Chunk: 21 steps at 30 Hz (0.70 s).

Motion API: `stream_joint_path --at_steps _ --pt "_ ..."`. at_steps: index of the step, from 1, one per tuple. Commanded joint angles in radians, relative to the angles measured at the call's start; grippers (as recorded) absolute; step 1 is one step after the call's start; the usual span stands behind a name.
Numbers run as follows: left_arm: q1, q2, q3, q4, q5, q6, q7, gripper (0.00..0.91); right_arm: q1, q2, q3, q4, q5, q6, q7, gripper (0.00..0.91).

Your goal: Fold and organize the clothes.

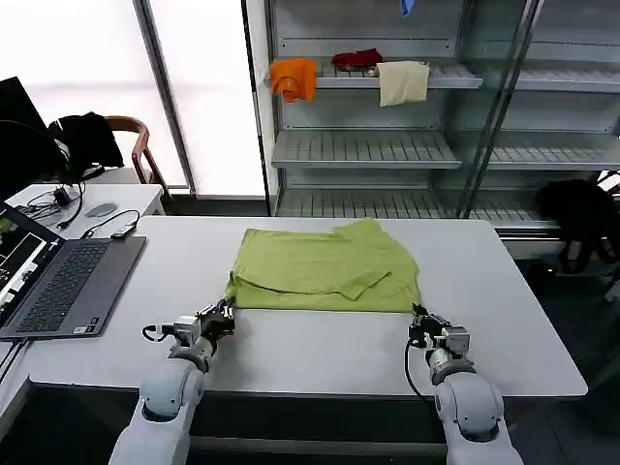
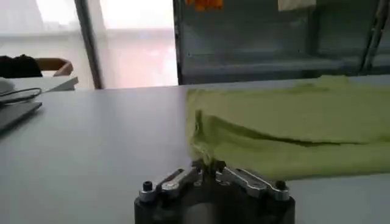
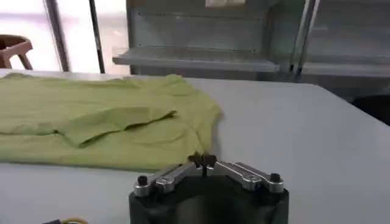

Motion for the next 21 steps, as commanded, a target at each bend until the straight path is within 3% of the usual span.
stream_joint_path --at_steps 1,11,21 --pt "0.067 0.000 -0.013 -0.095 0.017 -0.004 -0.008 0.000 -0.028 -0.002 -0.001 0.039 0.008 -0.004 0.000 0.000" --pt "0.296 -0.001 -0.095 -0.291 -0.016 -0.007 -0.014 0.000 -0.180 -0.017 -0.031 0.232 0.044 -0.034 0.015 0.000" --pt "0.489 -0.043 -0.150 -0.422 -0.090 -0.031 -0.084 0.000 -0.326 -0.020 -0.056 0.328 0.047 -0.035 0.054 0.000"
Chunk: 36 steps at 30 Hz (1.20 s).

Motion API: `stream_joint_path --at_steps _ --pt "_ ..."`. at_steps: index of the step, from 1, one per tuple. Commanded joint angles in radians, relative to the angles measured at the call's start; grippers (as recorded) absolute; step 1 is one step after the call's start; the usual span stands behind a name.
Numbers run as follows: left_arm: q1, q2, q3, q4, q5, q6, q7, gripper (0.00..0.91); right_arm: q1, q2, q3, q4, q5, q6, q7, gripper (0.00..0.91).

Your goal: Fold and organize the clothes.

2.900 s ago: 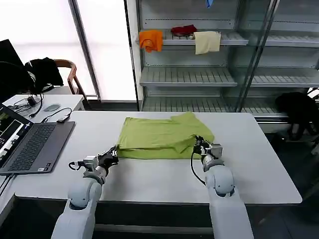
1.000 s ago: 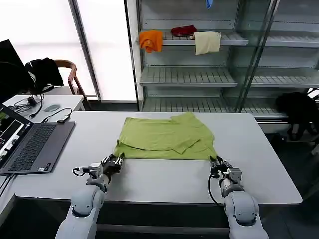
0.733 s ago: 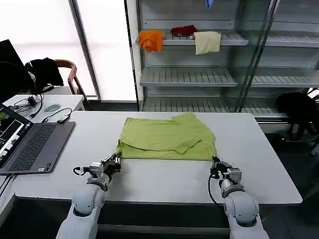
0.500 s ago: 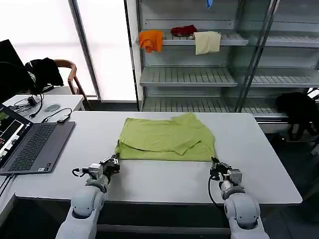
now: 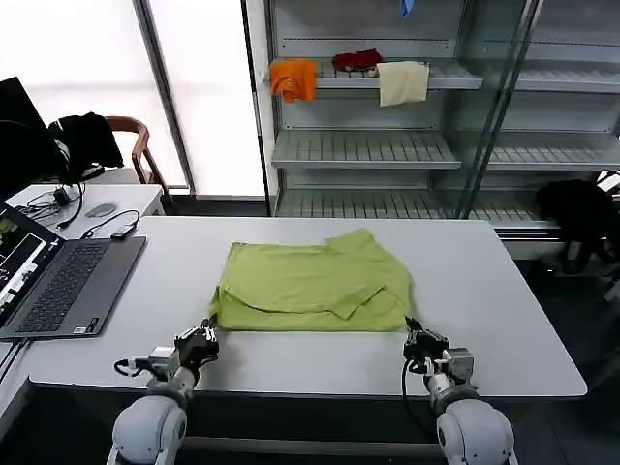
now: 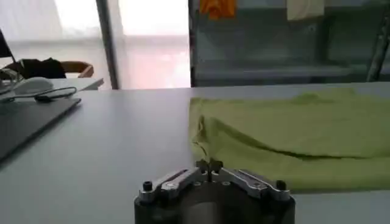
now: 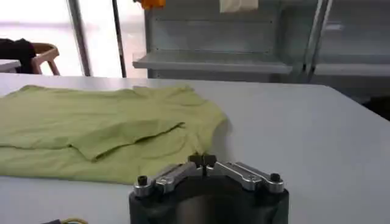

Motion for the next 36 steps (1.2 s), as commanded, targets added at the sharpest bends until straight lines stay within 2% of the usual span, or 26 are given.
stream_joint_path --at_steps 1,7,8,9,10,11,20,22,24,26,27,31,36 --pt "0.253 -0.028 -0.061 -0.189 -0.070 -0.020 -0.057 0.000 -0.126 -0.004 -0.013 0.096 0.006 -0.005 0.017 0.000" --pt "0.293 -0.059 -0.061 -0.211 -0.075 -0.024 -0.111 0.010 -0.191 0.007 -0.032 0.116 0.004 -0.004 0.036 0.000" --pt "0.294 -0.062 -0.060 -0.210 -0.074 -0.027 -0.116 0.010 -0.196 0.008 -0.034 0.116 0.004 -0.005 0.037 0.091" --pt "0.293 -0.066 -0.059 -0.209 -0.074 -0.027 -0.121 0.010 -0.202 0.011 -0.040 0.112 -0.001 -0.004 0.035 0.907" --pt "0.291 -0.068 -0.058 -0.206 -0.072 -0.027 -0.124 0.675 -0.202 0.011 -0.041 0.111 -0.003 -0.004 0.034 0.907" --pt "0.288 -0.068 -0.058 -0.204 -0.069 -0.027 -0.126 0.907 -0.204 0.014 -0.046 0.106 -0.006 -0.004 0.037 0.907" --pt "0.228 -0.055 -0.092 -0.233 -0.031 -0.059 -0.116 0.907 -0.132 0.029 -0.025 0.106 -0.042 0.046 0.059 0.907" --pt "0.188 -0.048 -0.102 -0.242 -0.032 -0.055 -0.096 0.907 -0.088 0.034 -0.022 0.115 -0.042 0.036 0.053 0.907" --pt "0.124 -0.023 -0.102 -0.229 -0.047 -0.039 -0.075 0.907 -0.005 0.046 -0.023 0.111 -0.035 -0.006 0.039 0.907" --pt "0.074 -0.007 -0.102 -0.213 -0.060 -0.019 -0.048 0.907 0.060 0.048 -0.029 0.091 -0.036 -0.007 0.034 0.907" --pt "0.026 0.001 -0.100 -0.181 -0.066 -0.008 -0.028 0.907 0.143 0.049 -0.039 0.052 -0.029 -0.010 0.037 0.907" --pt "-0.126 0.029 -0.081 -0.060 -0.085 0.059 0.021 0.907 0.299 0.051 -0.059 -0.077 0.015 -0.015 0.041 0.907" --pt "-0.298 0.076 -0.027 0.081 -0.067 0.086 0.076 0.907 0.556 0.072 -0.103 -0.343 0.041 -0.017 0.044 0.907"
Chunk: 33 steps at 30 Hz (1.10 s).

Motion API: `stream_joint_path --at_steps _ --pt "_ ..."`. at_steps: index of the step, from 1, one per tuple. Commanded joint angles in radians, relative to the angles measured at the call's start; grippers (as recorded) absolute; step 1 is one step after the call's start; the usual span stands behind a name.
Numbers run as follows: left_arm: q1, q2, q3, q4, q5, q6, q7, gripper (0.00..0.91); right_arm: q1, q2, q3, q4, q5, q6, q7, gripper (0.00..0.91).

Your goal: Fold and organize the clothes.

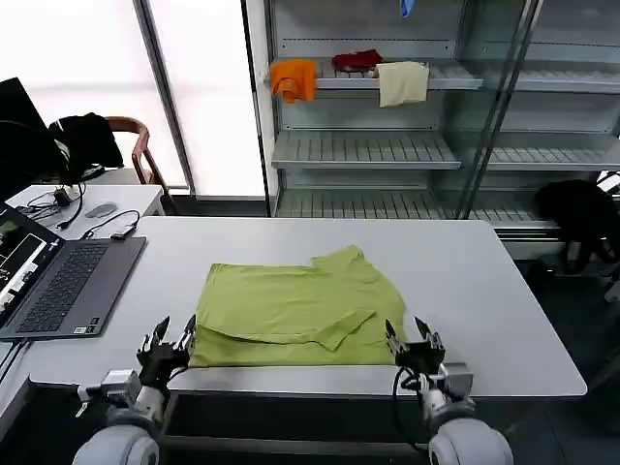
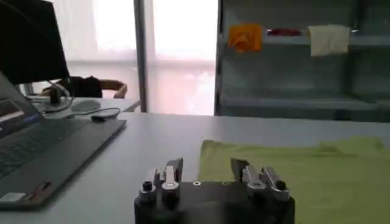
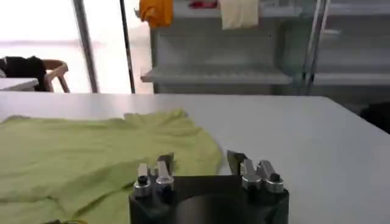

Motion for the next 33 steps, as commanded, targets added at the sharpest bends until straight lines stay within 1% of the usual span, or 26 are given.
stream_joint_path --at_steps 1,4,5,6,8,13,18,24,26,28,29,31,33 --pt "-0.397 0.088 0.066 0.294 -0.003 0.084 0.124 0.907 0.364 0.020 -0.036 -0.322 0.031 -0.009 0.002 0.907" --pt "-0.483 0.118 0.106 0.405 0.016 0.084 0.151 0.907 0.432 0.035 -0.044 -0.437 0.029 -0.008 -0.004 0.907" --pt "-0.517 0.126 0.122 0.457 0.019 0.084 0.159 0.907 0.486 0.041 -0.052 -0.518 0.029 -0.007 -0.008 0.907" --pt "-0.538 0.131 0.134 0.494 0.013 0.085 0.166 0.907 0.491 0.042 -0.053 -0.535 0.029 -0.007 -0.009 0.907" --pt "-0.582 0.134 0.156 0.551 0.010 0.085 0.177 0.907 0.561 0.057 -0.048 -0.643 0.019 -0.006 -0.017 0.907" --pt "-0.672 0.124 0.194 0.674 0.043 0.085 0.200 0.907 0.671 0.091 -0.025 -0.817 -0.028 -0.002 -0.031 0.907" --pt "-0.717 0.109 0.206 0.775 0.073 0.084 0.212 0.907 0.729 0.115 -0.012 -0.933 -0.056 0.001 -0.035 0.907" --pt "-0.761 0.105 0.209 0.862 0.100 0.085 0.218 0.907 0.754 0.126 -0.010 -0.999 -0.088 0.003 -0.031 0.907" --pt "-0.764 0.104 0.206 0.879 0.113 0.084 0.219 0.877 0.756 0.125 -0.011 -1.004 -0.096 0.003 -0.033 0.907" --pt "-0.759 0.105 0.201 0.884 0.110 0.084 0.222 0.806 0.756 0.123 -0.013 -1.006 -0.099 0.003 -0.034 0.907" --pt "-0.758 0.106 0.201 0.887 0.109 0.084 0.222 0.736 0.756 0.123 -0.013 -1.007 -0.099 0.004 -0.034 0.907" --pt "-0.759 0.107 0.196 0.898 0.103 0.084 0.224 0.675 0.753 0.122 -0.013 -1.012 -0.106 0.004 -0.035 0.907" --pt "-0.760 0.107 0.194 0.905 0.100 0.084 0.223 0.665 0.750 0.122 -0.013 -1.013 -0.106 0.004 -0.036 0.907"
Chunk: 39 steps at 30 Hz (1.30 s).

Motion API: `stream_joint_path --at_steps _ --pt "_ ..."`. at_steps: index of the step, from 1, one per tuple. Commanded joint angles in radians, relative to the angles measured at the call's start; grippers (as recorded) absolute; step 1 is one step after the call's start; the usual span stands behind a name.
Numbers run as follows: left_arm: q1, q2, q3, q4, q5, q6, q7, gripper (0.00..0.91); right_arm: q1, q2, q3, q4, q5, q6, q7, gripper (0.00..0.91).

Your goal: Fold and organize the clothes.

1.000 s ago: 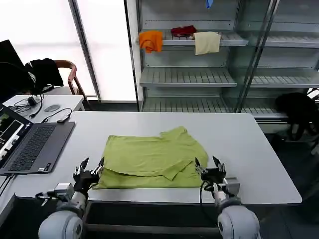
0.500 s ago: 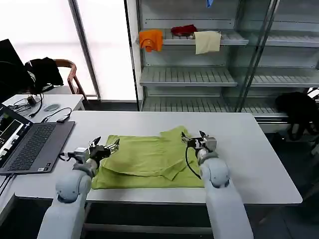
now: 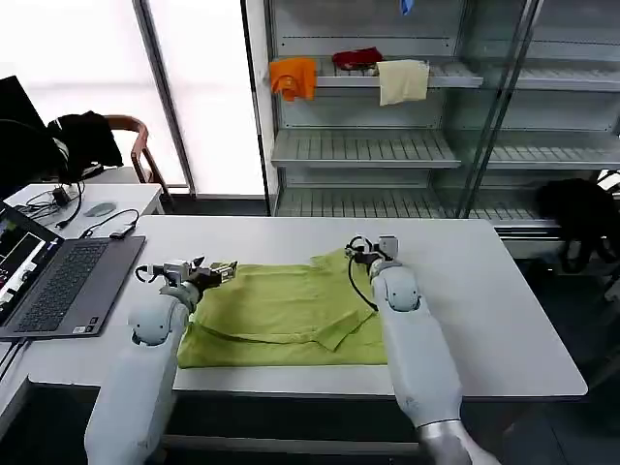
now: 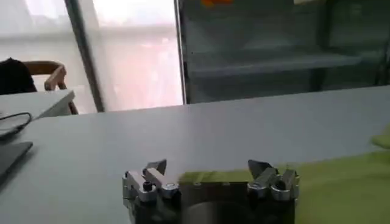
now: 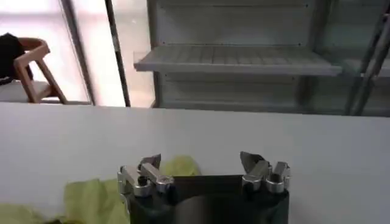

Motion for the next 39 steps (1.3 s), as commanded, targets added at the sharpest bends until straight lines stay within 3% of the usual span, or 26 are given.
stream_joint_path --at_steps 1,2,5,7,8,9,10,14,16,29,34,39 --pt "-0.080 0.007 0.010 0.155 0.017 0.004 0.019 0.665 0.057 0.011 0.000 -0.099 -0.021 0.000 -0.004 0.887" --pt "-0.080 0.007 0.009 0.158 0.016 0.004 0.018 0.655 0.056 0.010 -0.001 -0.099 -0.021 0.000 -0.004 0.806" --pt "-0.080 0.004 0.004 0.162 0.004 0.004 0.018 0.574 0.049 0.012 -0.005 -0.097 -0.029 0.001 -0.009 0.725" --pt "-0.081 0.003 0.003 0.168 0.004 0.004 0.017 0.484 0.043 0.015 -0.007 -0.094 -0.040 0.001 -0.015 0.574" --pt "-0.082 0.003 0.002 0.169 0.004 0.004 0.017 0.393 0.043 0.016 -0.007 -0.094 -0.041 0.001 -0.015 0.272" --pt "-0.082 0.002 0.002 0.173 0.004 0.004 0.016 0.343 0.038 0.018 -0.007 -0.092 -0.046 0.001 -0.019 0.171" --pt "-0.083 0.001 0.000 0.175 0.003 0.004 0.015 0.212 0.035 0.018 -0.009 -0.089 -0.048 0.001 -0.021 0.010" --pt "-0.079 0.002 0.000 0.169 -0.002 0.004 0.017 0.030 0.021 0.018 -0.013 -0.074 -0.061 0.000 -0.034 0.000" --pt "-0.078 0.002 0.001 0.165 -0.004 0.004 0.018 0.010 0.012 0.018 -0.014 -0.066 -0.068 0.000 -0.042 0.000" --pt "-0.074 -0.013 0.008 0.117 -0.039 0.001 0.004 0.000 -0.014 0.020 -0.007 0.035 0.001 0.026 -0.036 0.000" --pt "-0.062 -0.008 0.007 0.053 -0.067 -0.008 -0.007 0.000 -0.033 0.019 -0.004 0.137 0.052 0.047 -0.016 0.000" --pt "-0.038 -0.001 0.000 -0.006 -0.099 -0.002 -0.008 0.000 -0.079 0.003 -0.010 0.253 0.102 0.018 -0.003 0.000"
